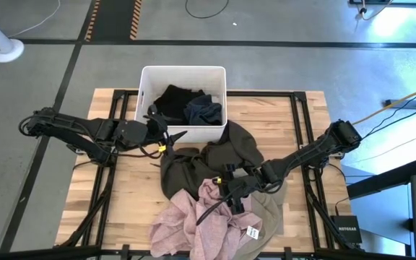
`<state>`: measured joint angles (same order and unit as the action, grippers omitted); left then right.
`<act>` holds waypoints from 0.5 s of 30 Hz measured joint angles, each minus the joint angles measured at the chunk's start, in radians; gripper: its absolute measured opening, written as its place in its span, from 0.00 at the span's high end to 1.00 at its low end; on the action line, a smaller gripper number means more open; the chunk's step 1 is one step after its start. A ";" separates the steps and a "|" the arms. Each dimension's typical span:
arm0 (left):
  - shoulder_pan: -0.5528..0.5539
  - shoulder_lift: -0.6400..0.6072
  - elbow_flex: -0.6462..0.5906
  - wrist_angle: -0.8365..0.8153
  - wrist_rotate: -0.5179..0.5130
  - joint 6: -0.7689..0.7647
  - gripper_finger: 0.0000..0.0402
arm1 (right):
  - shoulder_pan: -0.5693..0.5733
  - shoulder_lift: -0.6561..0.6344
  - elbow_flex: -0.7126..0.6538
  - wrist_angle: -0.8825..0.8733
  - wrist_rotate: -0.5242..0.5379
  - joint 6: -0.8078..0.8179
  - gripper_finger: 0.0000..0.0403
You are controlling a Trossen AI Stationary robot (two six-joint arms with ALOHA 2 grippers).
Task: Sort clothes
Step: Put the pink polo shirt into the white laundry bin
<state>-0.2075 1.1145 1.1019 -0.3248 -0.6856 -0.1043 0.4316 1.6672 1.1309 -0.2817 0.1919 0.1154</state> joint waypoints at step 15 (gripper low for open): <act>0.000 0.000 0.000 0.000 0.000 0.000 0.49 | 0.001 0.000 -0.001 0.004 -0.112 0.027 0.06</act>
<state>-0.2073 1.1145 1.1019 -0.3252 -0.6857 -0.1047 0.4324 1.6672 1.1301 -0.2774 0.0797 0.1420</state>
